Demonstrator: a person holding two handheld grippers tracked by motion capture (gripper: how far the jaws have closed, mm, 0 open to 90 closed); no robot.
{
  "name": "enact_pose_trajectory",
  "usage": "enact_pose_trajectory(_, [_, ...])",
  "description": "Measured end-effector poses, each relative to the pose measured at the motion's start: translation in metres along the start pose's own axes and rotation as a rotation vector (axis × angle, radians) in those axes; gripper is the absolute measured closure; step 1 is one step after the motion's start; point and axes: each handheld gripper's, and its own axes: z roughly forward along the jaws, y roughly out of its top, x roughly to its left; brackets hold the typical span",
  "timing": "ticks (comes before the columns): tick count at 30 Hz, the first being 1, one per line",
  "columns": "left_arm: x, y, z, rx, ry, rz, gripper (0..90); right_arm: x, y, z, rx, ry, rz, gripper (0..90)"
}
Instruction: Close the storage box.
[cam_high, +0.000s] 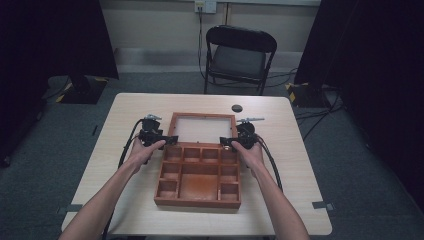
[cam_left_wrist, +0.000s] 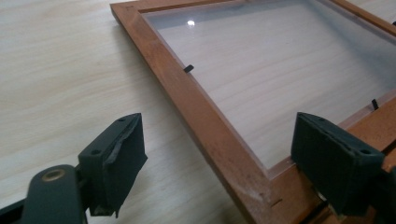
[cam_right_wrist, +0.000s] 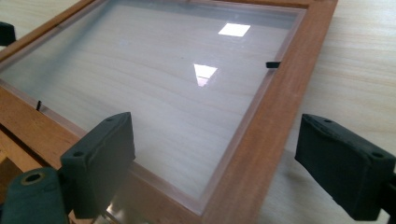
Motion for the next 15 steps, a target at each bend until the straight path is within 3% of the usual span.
enact_pose_trajectory(1, [-0.0004, 0.0002, 0.0012, -0.002, 0.001, -0.001, 14.6, 0.0011, -0.0012, 0.0027, -0.002, 0.008, 0.034, 8.4])
enact_pose_trajectory(7, [-0.0050, 0.0004, 0.0047, -0.008, -0.004, -0.014, 14.5, 0.0004, -0.0025, 0.0080, -0.008, 0.023, 0.067, 3.9])
enact_pose_trajectory(9, [-0.0074, 0.0023, 0.0057, 0.000, -0.001, 0.001, 14.5, -0.0029, -0.0026, 0.0101, 0.009, 0.058, 0.102, 4.3])
enact_pose_trajectory(12, [-0.0073, 0.0034, 0.0056, 0.007, -0.002, 0.018, 14.5, -0.0039, -0.0027, 0.0118, 0.014, 0.078, 0.111, 4.3])
enact_pose_trajectory(15, [-0.0052, 0.0025, 0.0067, 0.004, -0.015, -0.010, 13.8, -0.0041, -0.0023, 0.0126, 0.017, 0.090, 0.111, 4.4])
